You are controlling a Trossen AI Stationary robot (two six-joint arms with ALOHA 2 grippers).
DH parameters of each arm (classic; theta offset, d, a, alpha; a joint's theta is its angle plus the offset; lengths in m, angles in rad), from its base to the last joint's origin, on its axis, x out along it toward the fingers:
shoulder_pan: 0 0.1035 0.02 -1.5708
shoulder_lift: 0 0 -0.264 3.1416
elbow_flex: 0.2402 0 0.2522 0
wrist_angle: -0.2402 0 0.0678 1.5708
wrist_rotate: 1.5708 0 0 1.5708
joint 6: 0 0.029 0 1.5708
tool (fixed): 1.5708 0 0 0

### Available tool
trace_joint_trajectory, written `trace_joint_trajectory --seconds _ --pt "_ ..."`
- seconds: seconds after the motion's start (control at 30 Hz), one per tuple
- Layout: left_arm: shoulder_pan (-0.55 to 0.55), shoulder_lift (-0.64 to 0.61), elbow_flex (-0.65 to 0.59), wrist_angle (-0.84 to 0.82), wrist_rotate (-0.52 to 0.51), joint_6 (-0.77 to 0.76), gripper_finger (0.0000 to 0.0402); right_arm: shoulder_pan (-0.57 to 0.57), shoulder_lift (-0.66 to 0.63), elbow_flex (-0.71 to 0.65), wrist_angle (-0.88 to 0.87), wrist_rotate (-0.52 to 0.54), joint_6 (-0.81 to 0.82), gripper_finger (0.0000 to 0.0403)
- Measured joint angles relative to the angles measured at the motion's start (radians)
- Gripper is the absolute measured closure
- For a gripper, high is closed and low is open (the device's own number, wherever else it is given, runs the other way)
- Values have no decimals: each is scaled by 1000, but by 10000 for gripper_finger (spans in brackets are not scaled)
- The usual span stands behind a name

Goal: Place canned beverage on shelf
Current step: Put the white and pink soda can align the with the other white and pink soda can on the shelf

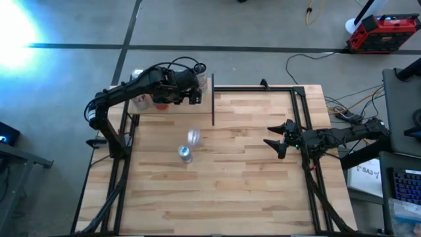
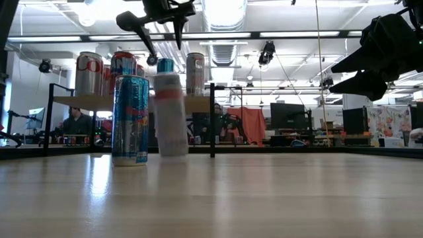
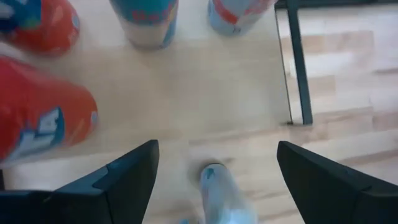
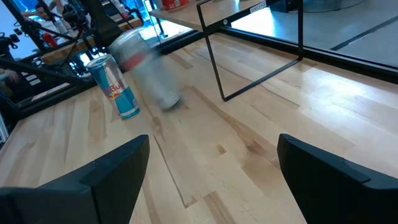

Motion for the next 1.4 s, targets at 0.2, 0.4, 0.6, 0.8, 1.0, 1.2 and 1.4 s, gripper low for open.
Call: trace_joint_trajectory --seconds 0.2,0.4,0.6,0.8,1.0,1.2,1.4 --pt "-30 0 0 -32 28 -19 91 0 0 0 0 0 0 67" --pt "-73 0 0 -79 28 -56 91 0 0 0 0 0 0 67" --pt "-138 0 0 -113 29 -98 91 0 0 0 0 0 0 67" --pt "-243 1 0 -116 37 -183 91 0 0 0 0 0 0 67" --pt "-370 9 -20 -104 71 -344 91 0 0 0 0 0 0 67" --pt "-502 10 -58 -54 103 -552 91 0 0 0 0 0 0 67" --pt "-602 68 -63 -21 178 -817 91 0 0 0 0 0 0 67"
